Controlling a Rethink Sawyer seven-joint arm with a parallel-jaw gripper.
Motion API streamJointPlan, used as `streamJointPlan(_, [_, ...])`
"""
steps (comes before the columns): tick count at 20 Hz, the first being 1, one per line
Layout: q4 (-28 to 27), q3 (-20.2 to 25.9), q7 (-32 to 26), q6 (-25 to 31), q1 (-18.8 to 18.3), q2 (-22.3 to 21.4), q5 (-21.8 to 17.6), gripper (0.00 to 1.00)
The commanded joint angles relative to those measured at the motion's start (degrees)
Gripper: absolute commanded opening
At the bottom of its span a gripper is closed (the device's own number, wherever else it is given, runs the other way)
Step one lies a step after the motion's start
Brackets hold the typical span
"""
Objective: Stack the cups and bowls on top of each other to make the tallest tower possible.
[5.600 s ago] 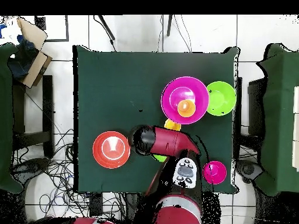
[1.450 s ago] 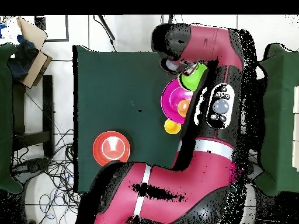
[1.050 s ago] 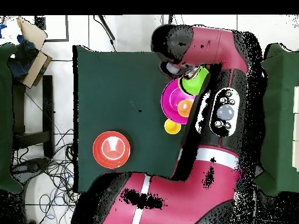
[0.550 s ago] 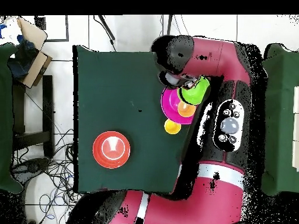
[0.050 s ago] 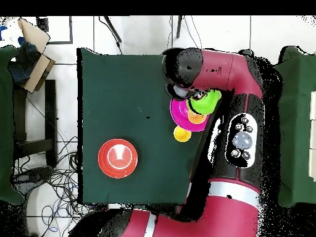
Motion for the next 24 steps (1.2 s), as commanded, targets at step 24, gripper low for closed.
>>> streamJointPlan(24, [12.24,5.67,-8.86,-8.39,-0.77,0.19,-3.16,0.00])
